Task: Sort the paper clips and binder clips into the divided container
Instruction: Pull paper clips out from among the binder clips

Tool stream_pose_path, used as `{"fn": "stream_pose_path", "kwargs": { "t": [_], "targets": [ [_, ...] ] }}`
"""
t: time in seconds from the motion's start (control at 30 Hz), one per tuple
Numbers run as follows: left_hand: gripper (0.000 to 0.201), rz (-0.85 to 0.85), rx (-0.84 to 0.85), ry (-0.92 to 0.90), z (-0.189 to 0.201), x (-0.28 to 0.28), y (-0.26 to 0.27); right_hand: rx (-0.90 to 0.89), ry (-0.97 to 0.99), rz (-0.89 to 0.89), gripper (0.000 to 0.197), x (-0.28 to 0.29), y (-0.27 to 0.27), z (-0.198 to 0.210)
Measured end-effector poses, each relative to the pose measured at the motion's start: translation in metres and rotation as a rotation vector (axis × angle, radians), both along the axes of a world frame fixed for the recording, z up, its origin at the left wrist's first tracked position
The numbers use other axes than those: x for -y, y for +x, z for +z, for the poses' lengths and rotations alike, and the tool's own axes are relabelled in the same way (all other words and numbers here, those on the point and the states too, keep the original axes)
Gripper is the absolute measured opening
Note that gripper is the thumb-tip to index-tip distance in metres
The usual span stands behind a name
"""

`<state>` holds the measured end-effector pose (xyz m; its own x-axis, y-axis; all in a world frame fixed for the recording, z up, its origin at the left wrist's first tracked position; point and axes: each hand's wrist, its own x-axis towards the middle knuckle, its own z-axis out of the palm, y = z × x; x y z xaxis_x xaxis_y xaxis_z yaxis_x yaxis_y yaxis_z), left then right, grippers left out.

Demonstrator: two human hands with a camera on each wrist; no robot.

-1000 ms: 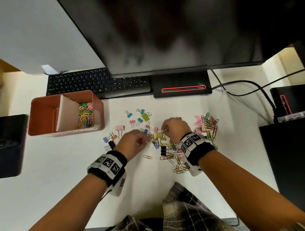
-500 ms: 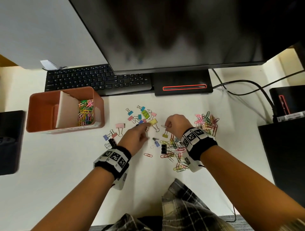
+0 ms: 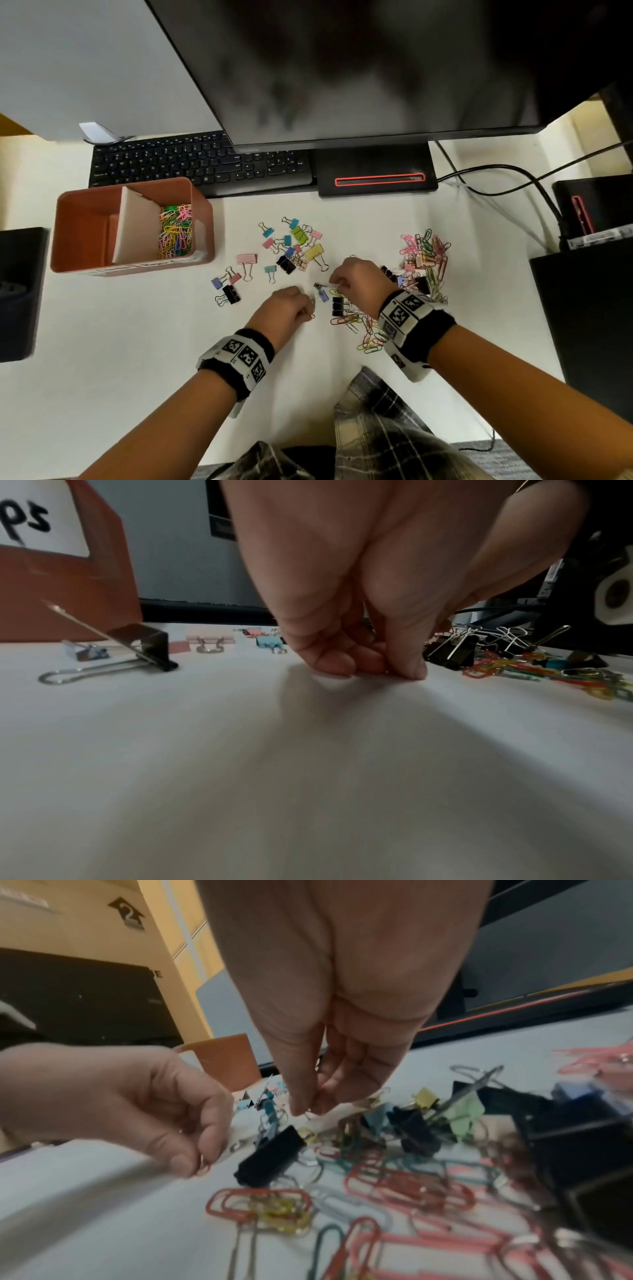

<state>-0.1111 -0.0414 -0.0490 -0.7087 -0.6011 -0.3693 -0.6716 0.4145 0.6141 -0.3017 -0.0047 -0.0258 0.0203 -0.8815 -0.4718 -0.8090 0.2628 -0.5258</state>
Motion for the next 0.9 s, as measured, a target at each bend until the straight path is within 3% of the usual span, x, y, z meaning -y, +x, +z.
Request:
{"fn": "stream_pose_path", "kwargs": {
  "t": [0.13, 0.27, 0.5, 0.7, 0.9],
  "targets": [
    [0.003, 0.018, -0.009, -0.058, -0.002, 0.005, 0.000, -0.059, 0.011, 0.011, 0.017, 0.001, 0.004, -0.006],
    [0.003, 0.003, 0.011, -0.097, -0.003, 0.006, 0.001, -0.090, 0.046, 0.018, 0.026, 0.003, 0.008, -0.007],
    [0.011, -0.026, -0.018, -0.042, -0.001, 0.009, 0.006, 0.006, 0.035, -0.109, 0.017, 0.016, -0.011, 0.001],
    [0.012, -0.113, -0.084, 0.034, 0.012, -0.005, -0.002, 0.114, -0.130, -0.330, 0.013, 0.002, -0.042, 0.022],
    [0.034, -0.166, -0.047, 0.047, 0.006, -0.035, -0.026, 0.143, -0.115, -0.198, 0.017, -0.039, -0.053, 0.029]
  ]
}}
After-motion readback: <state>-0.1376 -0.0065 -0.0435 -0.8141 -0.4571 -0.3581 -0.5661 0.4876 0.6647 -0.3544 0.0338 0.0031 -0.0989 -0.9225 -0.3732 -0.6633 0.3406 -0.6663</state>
